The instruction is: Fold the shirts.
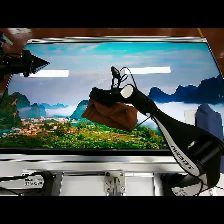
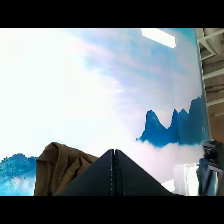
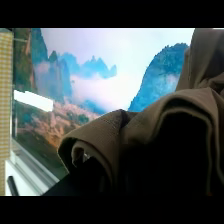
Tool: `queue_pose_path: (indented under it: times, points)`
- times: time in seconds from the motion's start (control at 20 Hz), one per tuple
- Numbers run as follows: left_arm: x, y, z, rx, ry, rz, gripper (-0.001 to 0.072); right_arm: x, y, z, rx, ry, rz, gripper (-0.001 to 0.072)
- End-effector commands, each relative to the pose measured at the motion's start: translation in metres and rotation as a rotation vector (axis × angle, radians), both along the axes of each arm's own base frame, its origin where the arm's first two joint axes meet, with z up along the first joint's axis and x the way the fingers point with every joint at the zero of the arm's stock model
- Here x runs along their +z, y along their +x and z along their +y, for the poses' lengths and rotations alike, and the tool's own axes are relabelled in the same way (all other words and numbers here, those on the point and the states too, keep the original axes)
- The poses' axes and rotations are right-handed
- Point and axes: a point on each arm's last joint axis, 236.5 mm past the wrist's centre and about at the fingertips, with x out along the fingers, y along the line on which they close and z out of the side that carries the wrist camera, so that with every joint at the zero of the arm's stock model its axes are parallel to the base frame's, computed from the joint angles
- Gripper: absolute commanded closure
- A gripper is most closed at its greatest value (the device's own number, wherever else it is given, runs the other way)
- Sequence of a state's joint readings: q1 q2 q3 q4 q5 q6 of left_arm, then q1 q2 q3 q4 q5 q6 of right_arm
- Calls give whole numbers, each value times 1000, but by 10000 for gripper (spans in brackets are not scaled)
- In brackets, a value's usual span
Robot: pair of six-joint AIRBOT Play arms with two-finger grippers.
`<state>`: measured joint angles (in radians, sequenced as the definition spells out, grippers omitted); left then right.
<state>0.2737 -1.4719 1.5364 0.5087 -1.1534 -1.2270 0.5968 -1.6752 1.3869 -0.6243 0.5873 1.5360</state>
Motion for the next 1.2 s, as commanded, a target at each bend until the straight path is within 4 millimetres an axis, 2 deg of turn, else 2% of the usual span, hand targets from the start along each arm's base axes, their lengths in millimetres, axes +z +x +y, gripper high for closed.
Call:
queue_pose_path:
  times: [0.0,0.05,0.15,0.2,0.25,0.35,0.4,0.45,0.5,0.55,0.6,0.65,0.8,0.9,1.05,1.15]
  points:
    - [-4,-4,-9,-28,19,9,672,-17,-1,19,-18,42,45,190]
    - [-6,-4,-12,-34,26,12,672,-13,4,14,-28,42,33,110]
    - [-7,-6,-15,-44,33,16,672,2,9,-5,-8,41,24,111]
    - [-7,-6,-15,-46,33,17,672,9,7,-23,28,14,24,110]
    - [-8,-6,-14,-46,35,17,672,12,2,-49,78,-47,26,111]
    - [-9,-6,-13,-47,44,17,671,5,-12,-125,139,-240,92,110]
    - [-9,-7,-13,-50,51,13,672,-2,-22,-171,147,-360,151,110]
    - [-9,-6,-13,-49,50,13,672,-11,-33,-224,137,-490,232,44]
    - [-9,-6,-13,-49,51,13,672,-20,-46,-269,122,-582,326,33]
    - [-9,-6,-13,-49,51,13,671,-27,-56,-295,102,-597,400,32]
    - [-9,-6,-13,-49,51,13,671,-37,-60,-305,66,-554,452,32]
    - [-9,-7,-13,-49,50,14,671,-49,-61,-305,24,-490,484,33]
    - [-9,-7,-13,-50,49,14,672,-92,-61,-287,-53,-370,524,33]
    - [-9,-7,-13,-51,49,15,672,-117,-63,-273,-34,-344,546,33]
    - [-10,-7,-14,-52,47,18,671,-136,-55,-248,-21,-262,549,33]
    - [-10,-8,-14,-52,41,25,671,-144,-44,-243,-67,-230,545,34]
